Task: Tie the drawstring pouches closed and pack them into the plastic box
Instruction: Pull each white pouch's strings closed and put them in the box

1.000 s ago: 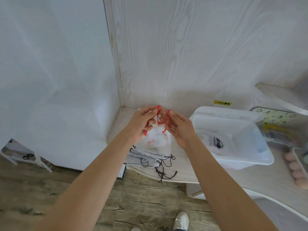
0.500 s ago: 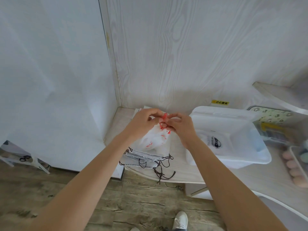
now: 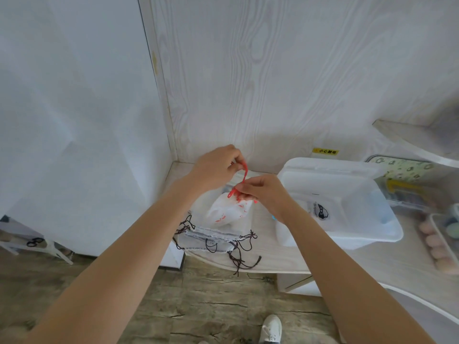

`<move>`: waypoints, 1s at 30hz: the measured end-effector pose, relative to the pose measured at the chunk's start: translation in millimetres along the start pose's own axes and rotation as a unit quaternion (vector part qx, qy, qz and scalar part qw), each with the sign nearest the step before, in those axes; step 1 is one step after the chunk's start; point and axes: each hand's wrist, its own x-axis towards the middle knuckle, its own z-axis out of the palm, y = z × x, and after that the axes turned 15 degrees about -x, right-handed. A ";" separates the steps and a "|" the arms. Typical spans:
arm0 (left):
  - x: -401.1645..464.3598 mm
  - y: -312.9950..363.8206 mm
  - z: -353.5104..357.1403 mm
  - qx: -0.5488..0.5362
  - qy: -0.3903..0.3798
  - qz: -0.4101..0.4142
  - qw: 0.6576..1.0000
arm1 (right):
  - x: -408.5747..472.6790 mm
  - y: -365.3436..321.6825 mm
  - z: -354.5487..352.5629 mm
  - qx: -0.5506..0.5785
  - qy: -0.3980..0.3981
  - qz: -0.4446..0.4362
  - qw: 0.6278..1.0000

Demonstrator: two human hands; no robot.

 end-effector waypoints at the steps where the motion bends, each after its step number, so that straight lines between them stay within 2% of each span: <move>1: 2.2 -4.0 1.4 0.003 0.015 -0.011 1.000 | -0.2 1.6 0.8 0.001 -0.001 -0.001 1.000; 4: 3.3 -16.4 7.5 0.084 0.052 -0.055 0.994 | -2.3 3.7 1.8 0.036 -0.006 0.017 0.999; 6: -7.4 -18.5 15.6 0.127 0.159 -0.025 0.979 | -2.1 5.6 0.3 0.052 0.020 0.037 0.998; 8: -23.4 -12.9 24.9 0.038 0.247 0.045 0.967 | -2.0 4.6 -1.2 0.069 0.060 0.058 0.994; 9: -31.5 -10.2 30.3 -0.032 0.239 0.061 0.969 | -1.3 5.1 -1.6 0.075 0.073 0.067 0.992; 10: -37.9 -8.8 36.0 -0.087 0.200 0.061 0.974 | -1.8 4.3 -1.9 0.076 0.077 0.076 0.991; 12: -45.9 -9.9 45.1 -0.129 0.113 0.036 0.985 | -2.2 4.1 -0.9 0.067 0.070 0.089 0.991; 14: -47.0 -14.8 49.6 -0.168 0.082 0.019 0.982 | -1.7 3.8 0.2 0.062 0.062 0.095 0.992; 18: -46.2 -18.4 43.4 -0.216 0.149 -0.001 0.965 | -0.4 3.3 0.3 0.099 0.033 0.078 0.991; 21: -48.2 -20.5 38.1 -0.296 0.176 -0.036 0.938 | -0.5 5.0 -3.6 0.117 0.007 0.036 0.992; 23: -48.7 -21.0 36.9 -0.326 0.177 -0.056 0.927 | -1.3 4.2 -4.7 0.061 0.032 0.018 0.997; 26: -51.3 -20.9 39.6 -0.283 0.160 -0.058 0.944 | -1.4 -0.5 -1.9 0.011 0.095 0.004 0.995; 30: -53.5 -22.6 46.0 -0.283 0.139 -0.053 0.947 | 3.2 -1.7 4.8 -0.054 0.149 -0.010 0.987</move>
